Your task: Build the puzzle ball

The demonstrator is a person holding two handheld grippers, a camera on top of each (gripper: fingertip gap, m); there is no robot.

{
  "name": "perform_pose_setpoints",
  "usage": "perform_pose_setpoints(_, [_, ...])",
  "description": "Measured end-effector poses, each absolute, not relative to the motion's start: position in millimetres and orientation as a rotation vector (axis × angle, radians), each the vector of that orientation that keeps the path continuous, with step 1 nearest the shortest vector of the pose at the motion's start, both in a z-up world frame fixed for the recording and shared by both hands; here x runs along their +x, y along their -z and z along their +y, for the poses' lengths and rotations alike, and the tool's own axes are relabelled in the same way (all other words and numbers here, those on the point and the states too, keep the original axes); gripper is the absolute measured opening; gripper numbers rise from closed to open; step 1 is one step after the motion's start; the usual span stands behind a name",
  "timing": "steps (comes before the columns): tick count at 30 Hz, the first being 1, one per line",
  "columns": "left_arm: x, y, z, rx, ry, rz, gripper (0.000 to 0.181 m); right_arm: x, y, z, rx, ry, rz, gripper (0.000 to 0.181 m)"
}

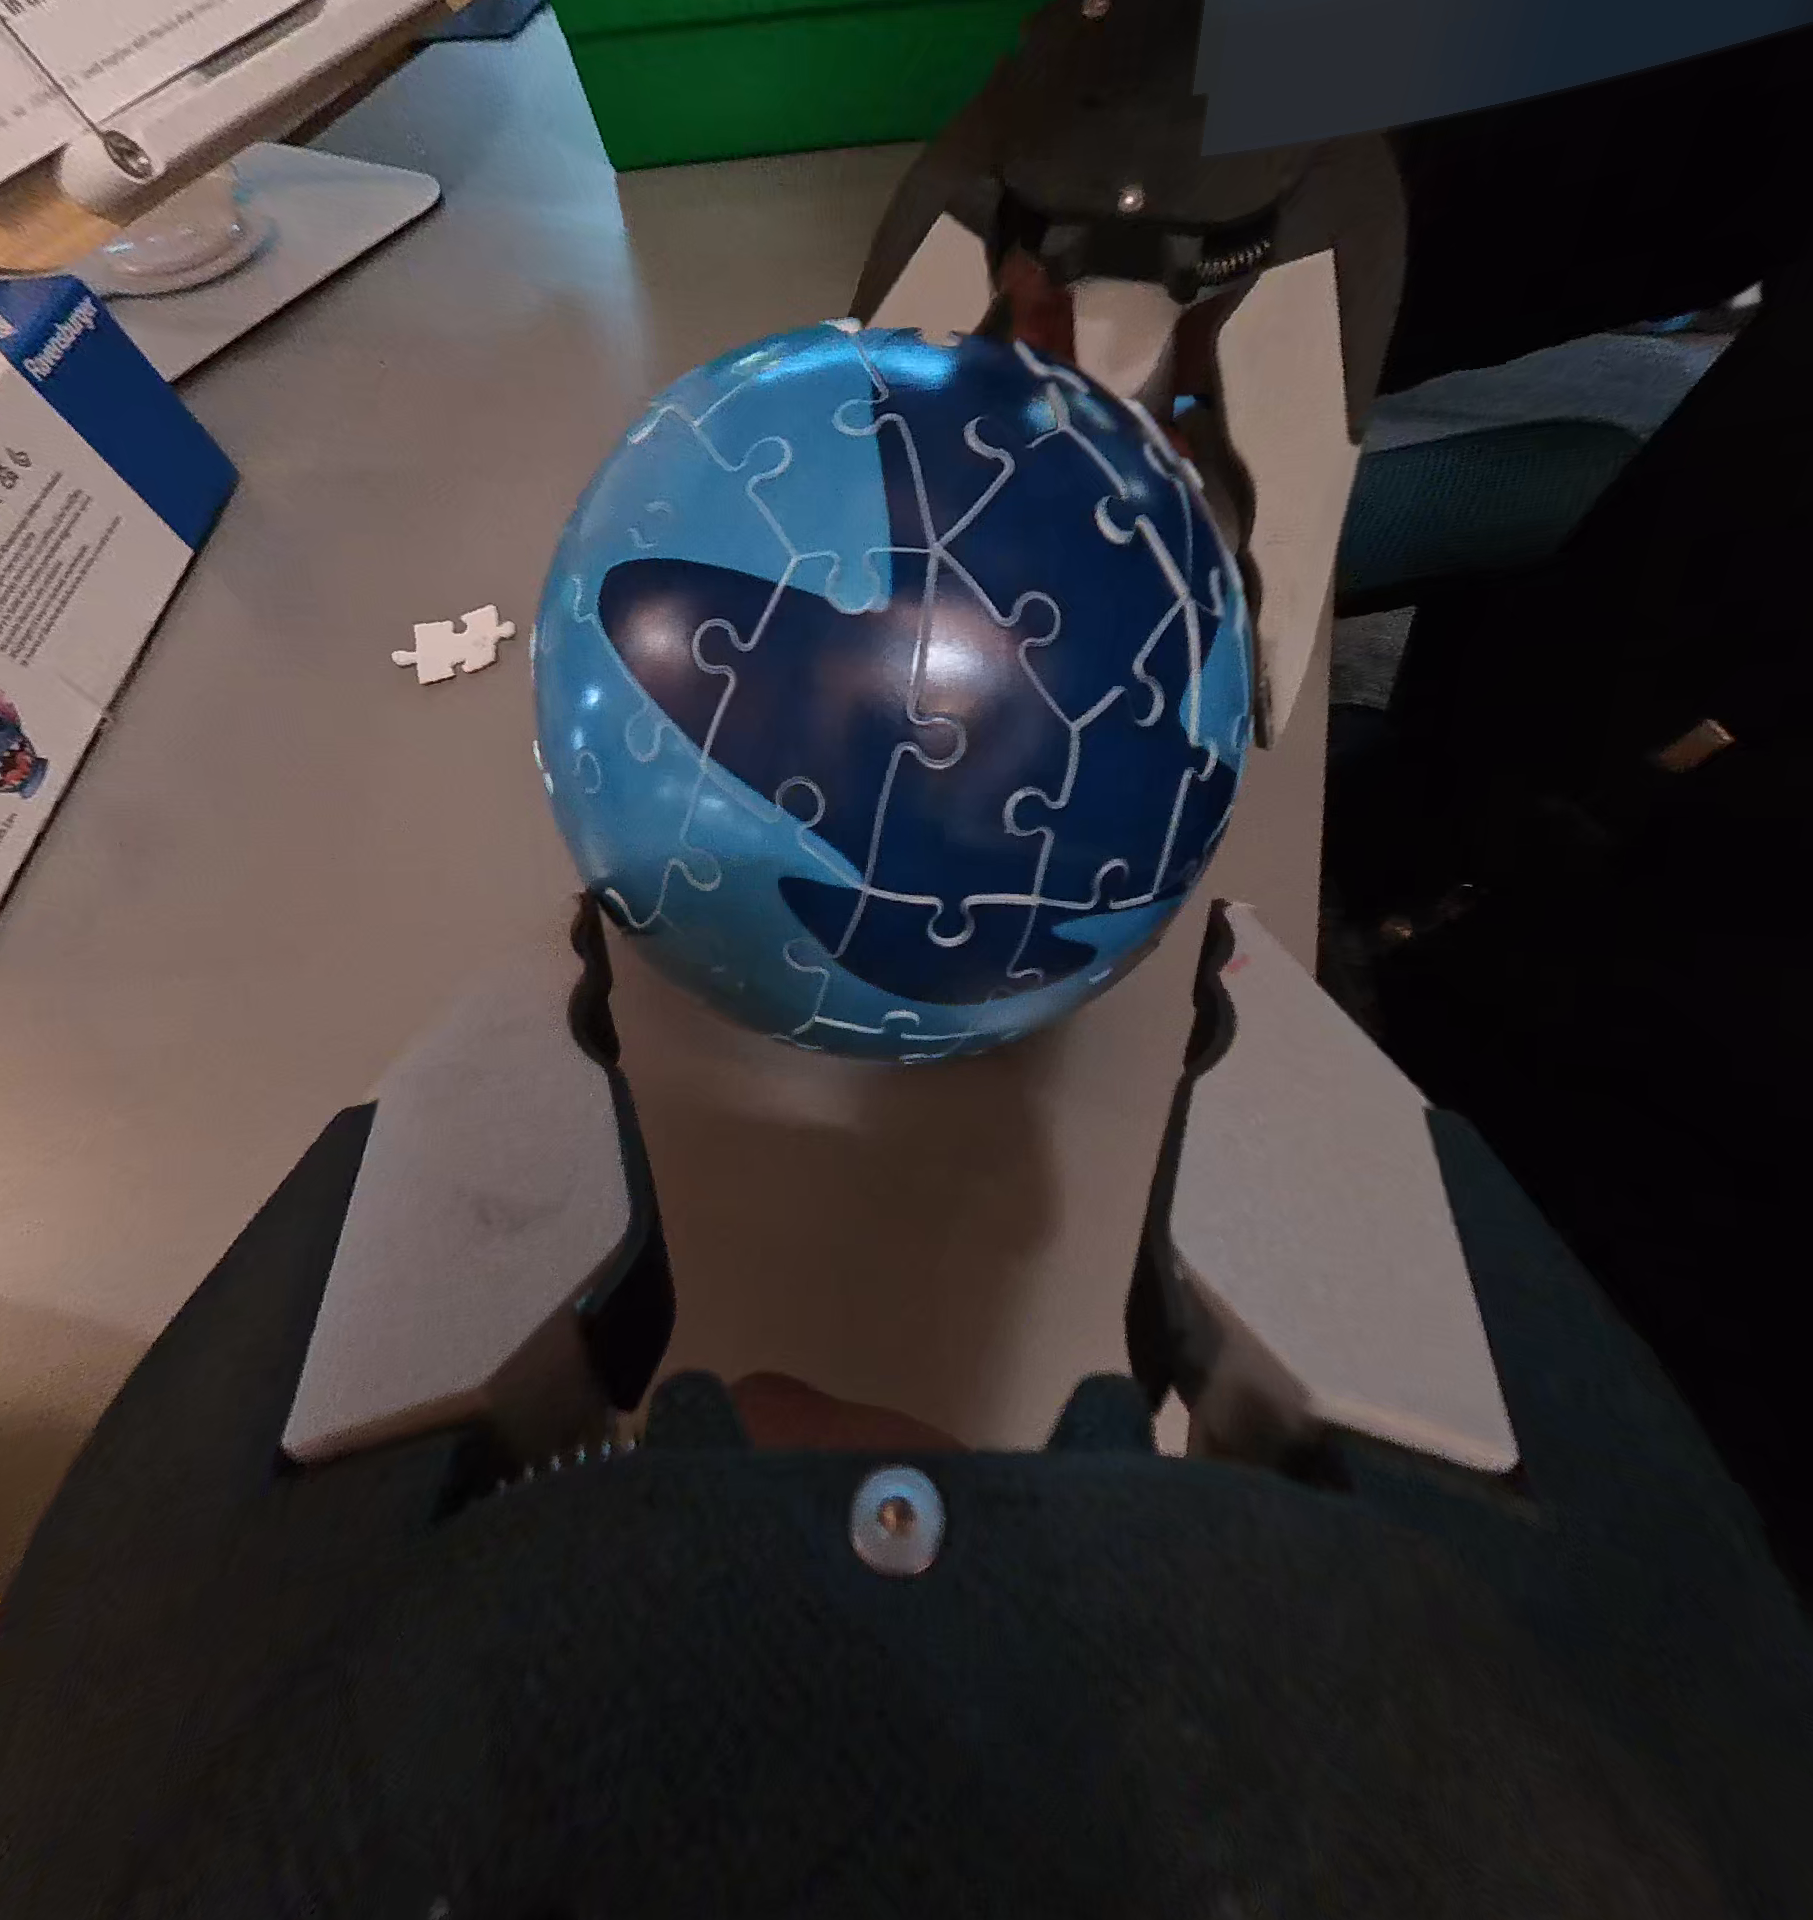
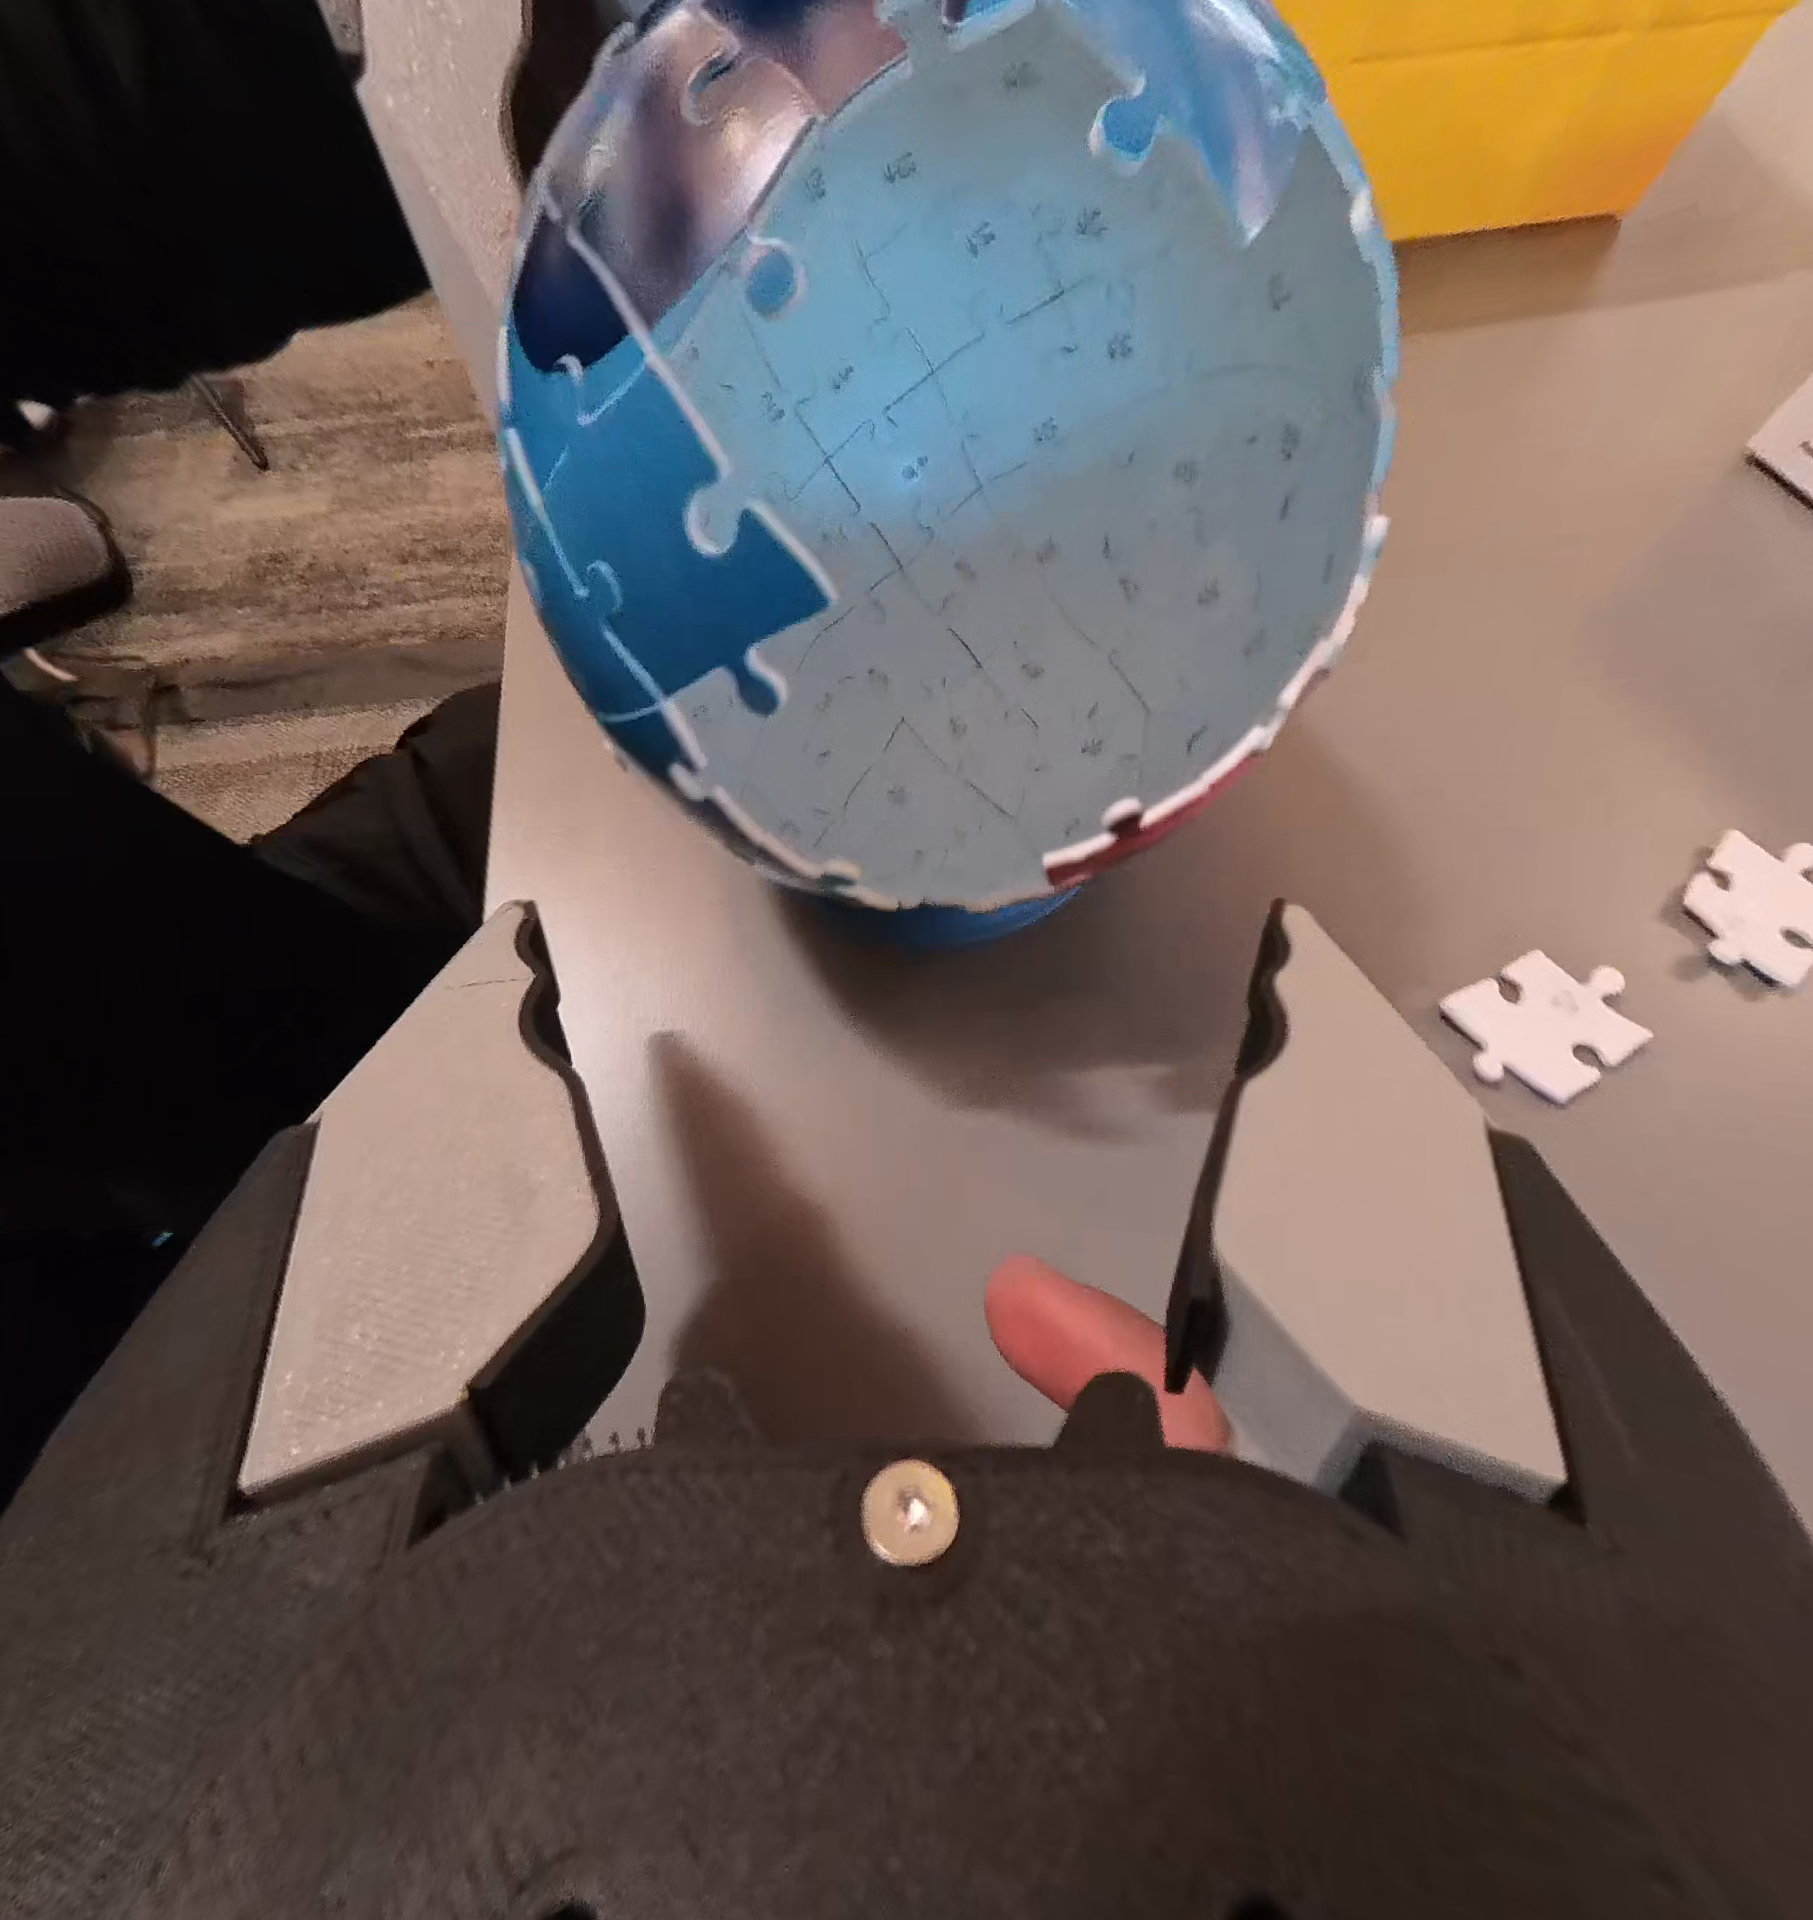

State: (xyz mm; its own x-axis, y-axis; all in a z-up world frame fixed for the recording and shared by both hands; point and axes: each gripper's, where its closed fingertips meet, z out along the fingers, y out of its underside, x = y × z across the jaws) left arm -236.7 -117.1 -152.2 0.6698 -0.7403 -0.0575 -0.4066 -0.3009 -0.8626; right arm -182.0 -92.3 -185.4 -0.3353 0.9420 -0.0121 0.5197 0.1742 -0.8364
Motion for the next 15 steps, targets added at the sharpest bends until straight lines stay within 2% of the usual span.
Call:
perform_pose_setpoints(5, [-232.1, 154.9, -125.7, -1.908, 0.408, 0.883, 0.111, -194.8, 174.9, -93.5, -1.343, -1.146, -1.928, 0.115])
perform_pose_setpoints(12, [-238.1, 158.6, -144.4, -1.922, 0.350, 0.832, 0.113, -203.8, 166.4, -80.7, -1.181, -1.041, -2.004, 0.122])
perform_pose_setpoints(15, [-240.1, 158.2, -152.7, -1.920, 0.353, 0.811, 0.112, -209.1, 165.8, -75.4, -1.159, -1.018, -2.025, 0.132])
